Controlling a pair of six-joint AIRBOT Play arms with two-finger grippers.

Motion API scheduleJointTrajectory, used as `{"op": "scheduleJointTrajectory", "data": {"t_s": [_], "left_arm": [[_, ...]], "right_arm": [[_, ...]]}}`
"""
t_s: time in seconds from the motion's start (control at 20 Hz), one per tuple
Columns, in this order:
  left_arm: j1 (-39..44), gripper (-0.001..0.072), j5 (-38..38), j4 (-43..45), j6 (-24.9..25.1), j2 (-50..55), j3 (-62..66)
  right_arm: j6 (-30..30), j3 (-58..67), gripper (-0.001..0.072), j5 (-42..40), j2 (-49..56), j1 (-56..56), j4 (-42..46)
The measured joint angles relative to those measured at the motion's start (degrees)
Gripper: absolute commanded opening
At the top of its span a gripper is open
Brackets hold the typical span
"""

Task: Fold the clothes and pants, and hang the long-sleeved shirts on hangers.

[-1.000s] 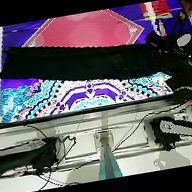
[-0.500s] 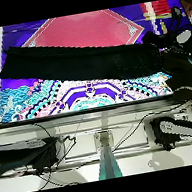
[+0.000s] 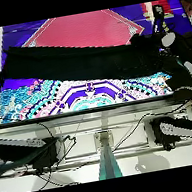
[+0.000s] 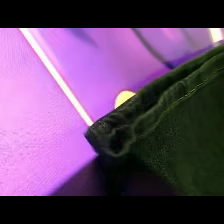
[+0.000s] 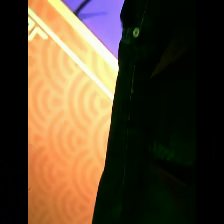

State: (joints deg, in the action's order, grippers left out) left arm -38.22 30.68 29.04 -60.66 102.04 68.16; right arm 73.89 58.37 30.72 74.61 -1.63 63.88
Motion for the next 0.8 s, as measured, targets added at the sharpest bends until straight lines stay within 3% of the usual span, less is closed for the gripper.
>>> {"op": "scheduleJointTrajectory", "data": {"t_s": [0.05,0.15,0.2,0.4,0.55,0.8], "left_arm": [[0.44,0.0027,-0.24,-0.70,1.73,-0.02,0.39],[1.03,0.0027,1.44,-0.81,6.40,-0.96,1.44],[1.25,0.0027,2.78,-0.15,8.33,-2.10,1.97],[1.73,0.0028,7.04,8.22,12.31,-11.34,3.02],[2.12,0.0028,12.72,15.26,13.38,-21.03,3.23],[3.04,0.0028,26.08,19.74,13.35,-36.76,3.32]], "right_arm": [[0.00,0.35,0.0229,0.09,0.04,-1.20,0.24],[0.00,1.70,0.0041,-0.24,0.04,-3.67,0.52],[-0.02,2.67,0.0017,-0.42,0.04,-4.87,0.61],[0.87,8.79,0.0016,-2.29,0.96,-9.66,0.79],[5.53,15.21,0.0017,-1.88,3.89,-12.66,0.81],[12.28,28.87,0.0016,5.86,12.46,-19.28,0.61]]}}
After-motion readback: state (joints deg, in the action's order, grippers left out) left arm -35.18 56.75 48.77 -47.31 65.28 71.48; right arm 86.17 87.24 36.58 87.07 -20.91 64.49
